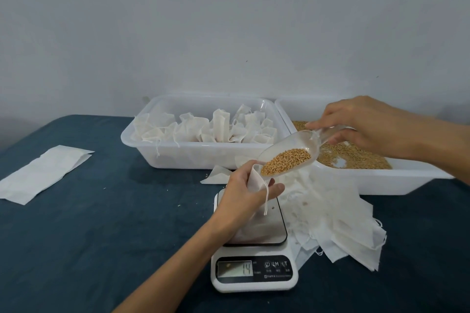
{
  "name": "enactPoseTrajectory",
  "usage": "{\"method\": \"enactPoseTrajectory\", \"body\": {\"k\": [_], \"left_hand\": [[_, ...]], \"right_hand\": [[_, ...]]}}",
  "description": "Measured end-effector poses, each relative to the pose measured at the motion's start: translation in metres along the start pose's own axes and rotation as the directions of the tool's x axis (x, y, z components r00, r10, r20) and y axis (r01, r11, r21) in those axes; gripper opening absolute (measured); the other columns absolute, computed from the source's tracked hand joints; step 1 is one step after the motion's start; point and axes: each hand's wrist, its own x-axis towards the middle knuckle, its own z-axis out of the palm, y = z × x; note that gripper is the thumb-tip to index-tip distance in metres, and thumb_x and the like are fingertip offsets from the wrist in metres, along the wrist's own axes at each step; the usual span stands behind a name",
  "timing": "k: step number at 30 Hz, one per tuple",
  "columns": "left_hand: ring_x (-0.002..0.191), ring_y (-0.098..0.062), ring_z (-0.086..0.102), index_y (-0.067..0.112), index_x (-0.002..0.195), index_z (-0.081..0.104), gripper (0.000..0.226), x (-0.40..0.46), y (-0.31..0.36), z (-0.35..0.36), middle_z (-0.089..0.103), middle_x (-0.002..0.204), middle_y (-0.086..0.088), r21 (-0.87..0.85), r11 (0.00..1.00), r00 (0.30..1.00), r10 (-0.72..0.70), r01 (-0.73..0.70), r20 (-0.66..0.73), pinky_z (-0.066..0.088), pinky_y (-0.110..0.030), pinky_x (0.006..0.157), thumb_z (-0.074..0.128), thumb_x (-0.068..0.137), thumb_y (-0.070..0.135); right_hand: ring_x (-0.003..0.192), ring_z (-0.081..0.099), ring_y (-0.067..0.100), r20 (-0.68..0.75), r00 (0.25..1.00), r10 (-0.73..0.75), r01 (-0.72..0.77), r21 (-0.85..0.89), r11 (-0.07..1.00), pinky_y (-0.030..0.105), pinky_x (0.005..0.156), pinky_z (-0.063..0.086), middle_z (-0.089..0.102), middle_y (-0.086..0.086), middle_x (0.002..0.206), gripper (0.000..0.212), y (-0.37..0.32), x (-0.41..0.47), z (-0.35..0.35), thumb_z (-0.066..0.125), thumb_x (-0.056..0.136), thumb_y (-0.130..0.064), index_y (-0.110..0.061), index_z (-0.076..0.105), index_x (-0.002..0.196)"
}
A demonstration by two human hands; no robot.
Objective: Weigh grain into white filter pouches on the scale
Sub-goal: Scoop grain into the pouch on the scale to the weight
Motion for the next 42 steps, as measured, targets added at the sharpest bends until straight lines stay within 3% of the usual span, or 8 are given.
{"method": "enactPoseTrajectory", "body": {"k": [7, 12, 17, 25, 29, 34, 37, 42], "left_hand": [[0.110, -0.016, 0.073, 0.027, 0.123, 0.066, 0.050, 0.001, 0.000, 0.001, 0.075, 0.122, 0.003, 0.022, 1.000, 0.999, 0.003, -0.003, -0.034, 0.055, -0.026, 0.094, 0.089, 0.078, 0.026], [0.106, -0.012, 0.073, 0.029, 0.121, 0.065, 0.048, 0.000, 0.001, 0.000, 0.075, 0.121, 0.004, 0.020, 1.000, 1.000, 0.009, -0.008, -0.027, 0.055, -0.022, 0.086, 0.088, 0.079, 0.023], [0.117, -0.017, 0.069, 0.034, 0.120, 0.066, 0.049, -0.001, 0.000, 0.000, 0.071, 0.131, 0.002, 0.035, 0.999, 1.000, 0.006, -0.005, -0.030, 0.056, -0.037, 0.102, 0.089, 0.079, 0.023], [0.117, -0.014, 0.068, 0.044, 0.115, 0.066, 0.048, -0.002, 0.001, 0.000, 0.070, 0.131, 0.004, 0.062, 0.998, 0.999, 0.031, -0.028, -0.041, 0.053, -0.030, 0.102, 0.088, 0.074, 0.032], [0.118, -0.018, 0.067, 0.035, 0.121, 0.065, 0.050, -0.002, 0.000, 0.000, 0.071, 0.127, 0.004, 0.063, 0.997, 0.999, 0.039, -0.037, -0.035, 0.052, -0.038, 0.106, 0.087, 0.076, 0.028], [0.120, -0.012, 0.065, 0.037, 0.120, 0.065, 0.050, -0.002, 0.001, -0.001, 0.072, 0.125, 0.011, 0.092, 0.995, 0.999, 0.041, -0.037, -0.035, 0.050, -0.041, 0.110, 0.087, 0.077, 0.028], [0.120, -0.020, 0.067, 0.036, 0.120, 0.066, 0.051, -0.003, 0.002, 0.000, 0.072, 0.126, 0.008, 0.082, 0.996, 0.998, 0.038, -0.035, -0.045, 0.050, -0.044, 0.110, 0.087, 0.075, 0.028], [0.107, -0.016, 0.072, 0.032, 0.122, 0.066, 0.050, -0.002, 0.002, 0.000, 0.072, 0.125, 0.005, 0.066, 0.997, 0.998, 0.041, -0.038, -0.043, 0.055, -0.033, 0.100, 0.088, 0.081, 0.014]], "right_hand": [[0.092, 0.059, 0.007, -0.011, 1.000, -0.008, 0.007, -0.021, 1.000, 0.035, 0.083, 0.052, 0.065, -0.013, 0.100, 0.047, -0.001, 0.002, 0.001, 0.073, 0.090, -0.013, -0.035, 0.066, 0.131], [0.091, 0.060, 0.008, -0.015, 1.000, -0.020, 0.019, -0.032, 0.999, 0.036, 0.082, 0.053, 0.064, -0.013, 0.099, 0.049, -0.002, 0.001, 0.002, 0.074, 0.089, -0.011, -0.036, 0.066, 0.130], [0.089, 0.059, 0.007, -0.030, 0.999, -0.022, 0.021, -0.049, 0.999, 0.038, 0.081, 0.052, 0.064, -0.013, 0.099, 0.049, -0.003, 0.001, 0.000, 0.074, 0.089, -0.011, -0.038, 0.066, 0.129], [0.092, 0.062, 0.011, -0.020, 1.000, -0.017, 0.016, -0.062, 0.998, 0.036, 0.083, 0.051, 0.065, -0.011, 0.101, 0.050, -0.007, 0.001, -0.003, 0.072, 0.091, -0.013, -0.040, 0.063, 0.131], [0.095, 0.063, 0.013, -0.018, 1.000, -0.010, 0.009, -0.066, 0.998, 0.036, 0.084, 0.050, 0.065, -0.010, 0.104, 0.048, -0.009, 0.001, -0.004, 0.071, 0.091, -0.013, -0.037, 0.064, 0.132], [0.095, 0.064, 0.016, -0.029, 0.999, -0.015, 0.013, -0.085, 0.996, 0.036, 0.083, 0.050, 0.066, -0.009, 0.104, 0.048, -0.012, 0.003, -0.004, 0.072, 0.090, -0.011, -0.037, 0.065, 0.130], [0.094, 0.065, 0.017, -0.041, 0.999, -0.029, 0.025, -0.101, 0.995, 0.033, 0.081, 0.048, 0.066, -0.008, 0.103, 0.048, -0.012, 0.003, -0.004, 0.072, 0.090, -0.011, -0.035, 0.065, 0.131], [0.096, 0.065, 0.018, -0.042, 0.999, -0.031, 0.026, -0.114, 0.993, 0.033, 0.084, 0.047, 0.066, -0.008, 0.104, 0.047, -0.012, 0.003, -0.004, 0.072, 0.091, -0.012, -0.033, 0.065, 0.132]]}}
